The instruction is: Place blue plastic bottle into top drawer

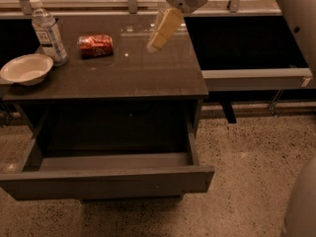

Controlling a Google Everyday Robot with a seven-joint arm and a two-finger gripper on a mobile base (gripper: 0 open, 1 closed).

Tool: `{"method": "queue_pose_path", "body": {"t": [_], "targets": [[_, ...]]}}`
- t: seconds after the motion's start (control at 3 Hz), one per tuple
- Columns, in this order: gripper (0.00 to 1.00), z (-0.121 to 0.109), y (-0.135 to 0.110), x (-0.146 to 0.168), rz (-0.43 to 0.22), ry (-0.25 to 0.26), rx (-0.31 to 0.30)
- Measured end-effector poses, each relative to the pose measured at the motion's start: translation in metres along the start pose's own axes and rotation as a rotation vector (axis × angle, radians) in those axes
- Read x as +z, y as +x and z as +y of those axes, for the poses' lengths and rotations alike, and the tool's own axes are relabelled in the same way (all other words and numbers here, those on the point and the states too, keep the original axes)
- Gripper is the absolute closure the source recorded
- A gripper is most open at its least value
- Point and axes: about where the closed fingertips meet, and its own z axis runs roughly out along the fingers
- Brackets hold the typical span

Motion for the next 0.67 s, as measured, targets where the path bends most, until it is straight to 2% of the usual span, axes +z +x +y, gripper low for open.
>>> {"method": "queue_pose_path", "body": {"t": [0.33,0.67], "targets": [[0.00,-0.036,-0.014,0.056,-0.143,0.052,0.003],[0.00,-0.067,-0.039,0.117,-0.280,0.066,0.005]]}}
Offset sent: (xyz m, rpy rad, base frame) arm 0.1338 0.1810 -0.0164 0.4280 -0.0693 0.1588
